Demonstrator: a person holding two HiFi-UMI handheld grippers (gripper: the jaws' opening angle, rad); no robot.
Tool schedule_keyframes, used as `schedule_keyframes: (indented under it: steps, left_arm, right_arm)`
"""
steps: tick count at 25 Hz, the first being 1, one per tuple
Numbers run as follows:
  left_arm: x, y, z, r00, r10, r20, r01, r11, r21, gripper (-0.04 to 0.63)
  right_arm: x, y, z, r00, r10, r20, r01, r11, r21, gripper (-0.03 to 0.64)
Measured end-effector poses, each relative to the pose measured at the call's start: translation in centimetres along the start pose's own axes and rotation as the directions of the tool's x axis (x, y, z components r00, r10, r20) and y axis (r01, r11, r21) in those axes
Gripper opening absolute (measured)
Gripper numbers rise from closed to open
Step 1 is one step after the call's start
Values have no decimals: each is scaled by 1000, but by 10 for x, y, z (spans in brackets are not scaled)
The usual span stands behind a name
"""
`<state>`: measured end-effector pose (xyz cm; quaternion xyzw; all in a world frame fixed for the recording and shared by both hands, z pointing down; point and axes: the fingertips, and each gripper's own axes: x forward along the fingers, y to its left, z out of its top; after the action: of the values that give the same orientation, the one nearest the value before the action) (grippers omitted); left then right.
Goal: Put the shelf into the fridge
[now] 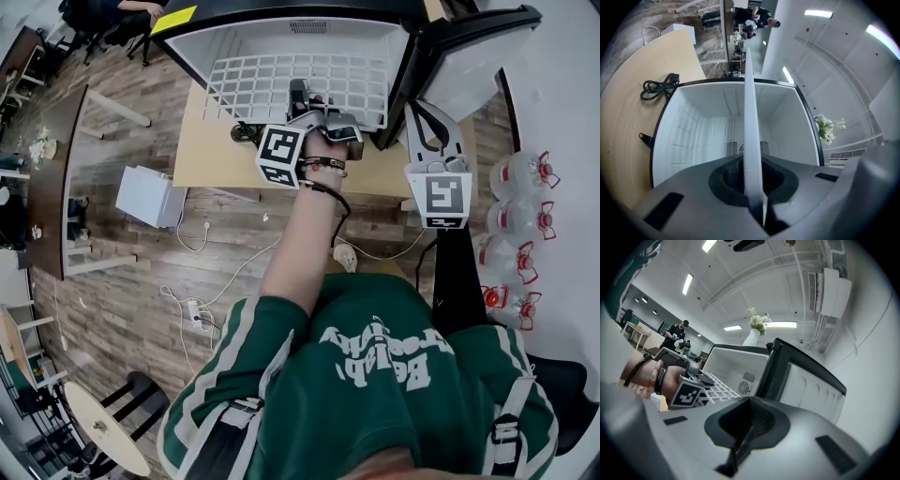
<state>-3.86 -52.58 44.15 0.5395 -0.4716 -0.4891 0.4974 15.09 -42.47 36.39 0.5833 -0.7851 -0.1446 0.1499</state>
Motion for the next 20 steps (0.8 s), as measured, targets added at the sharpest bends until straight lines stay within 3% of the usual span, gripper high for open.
schedule_keyframes:
  steps: [6, 20]
  left_arm:
    - [10, -3, -5, 999, 11, -41, -12, 999, -34, 11]
    - [33, -3, -7, 991, 14, -129, -16, 1000, -14, 9]
  right_arm:
    - [0, 6, 9, 1000, 6, 16, -6, 1000, 5, 3]
    - [23, 23, 27, 998, -52, -20, 52, 999, 9, 3]
